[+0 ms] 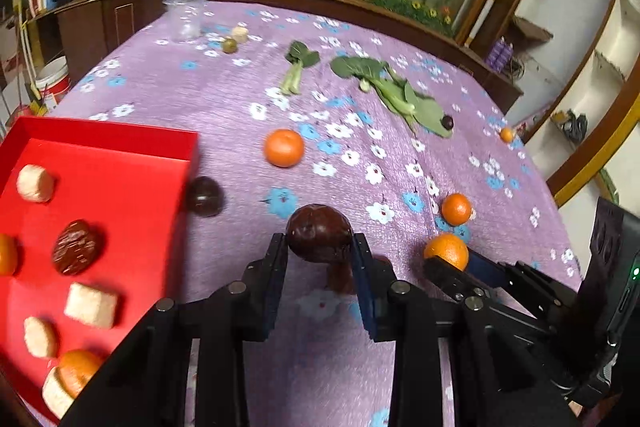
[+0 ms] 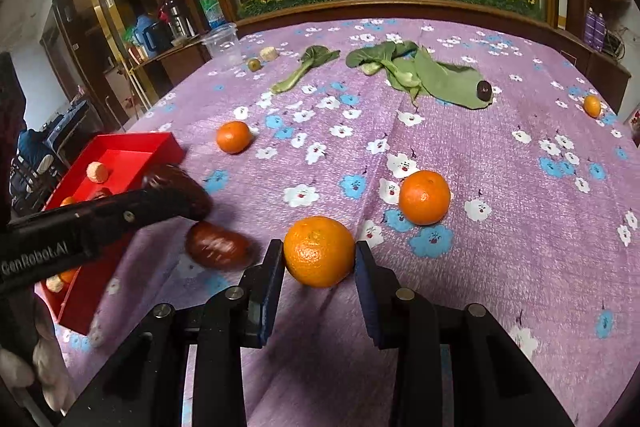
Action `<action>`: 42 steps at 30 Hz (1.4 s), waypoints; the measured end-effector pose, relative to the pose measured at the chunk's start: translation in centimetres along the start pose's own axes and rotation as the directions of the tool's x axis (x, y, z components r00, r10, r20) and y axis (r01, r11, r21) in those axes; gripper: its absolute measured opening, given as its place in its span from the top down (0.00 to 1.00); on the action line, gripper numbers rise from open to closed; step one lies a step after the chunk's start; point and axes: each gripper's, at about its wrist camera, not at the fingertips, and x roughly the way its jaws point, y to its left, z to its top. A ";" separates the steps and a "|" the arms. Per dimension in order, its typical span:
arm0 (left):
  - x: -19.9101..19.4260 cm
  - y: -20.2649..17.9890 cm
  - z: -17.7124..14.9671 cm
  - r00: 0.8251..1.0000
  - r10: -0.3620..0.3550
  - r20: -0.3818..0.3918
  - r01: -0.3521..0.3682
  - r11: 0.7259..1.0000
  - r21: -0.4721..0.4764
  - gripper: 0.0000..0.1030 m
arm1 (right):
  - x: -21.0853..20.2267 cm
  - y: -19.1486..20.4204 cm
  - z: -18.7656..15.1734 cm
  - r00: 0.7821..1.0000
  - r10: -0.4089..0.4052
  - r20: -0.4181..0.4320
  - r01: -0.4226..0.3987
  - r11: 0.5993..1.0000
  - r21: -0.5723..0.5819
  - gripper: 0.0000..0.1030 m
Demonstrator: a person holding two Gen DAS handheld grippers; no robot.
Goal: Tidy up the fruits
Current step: 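Carry the chestnut and orange into the red tray and release both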
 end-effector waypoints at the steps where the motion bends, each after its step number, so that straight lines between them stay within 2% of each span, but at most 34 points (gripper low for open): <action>1: -0.5 0.4 0.0 1.000 -0.003 0.007 0.003 1.000 -0.009 0.70 | -0.4 0.3 -0.1 1.000 0.001 0.006 -0.001 1.000 0.000 0.63; 14: -7.6 4.6 -1.4 0.991 -0.027 0.134 0.039 0.996 -0.083 0.70 | -3.8 5.7 -0.8 0.999 0.017 0.037 -0.014 0.997 -0.074 0.63; 23: -12.1 9.9 -2.4 0.976 0.027 0.216 0.013 0.984 -0.180 0.70 | -4.7 11.0 -0.3 0.997 0.069 0.036 -0.062 0.984 -0.170 0.63; 33: -13.4 16.3 -3.5 0.960 0.161 0.230 -0.091 0.953 -0.290 0.70 | -1.6 17.5 0.5 0.985 0.168 -0.049 -0.175 0.957 -0.233 0.63; 42: -12.4 20.2 -4.0 0.963 0.183 0.200 -0.103 0.929 -0.356 0.70 | 2.5 20.9 0.7 0.976 0.181 -0.118 -0.206 0.942 -0.263 0.63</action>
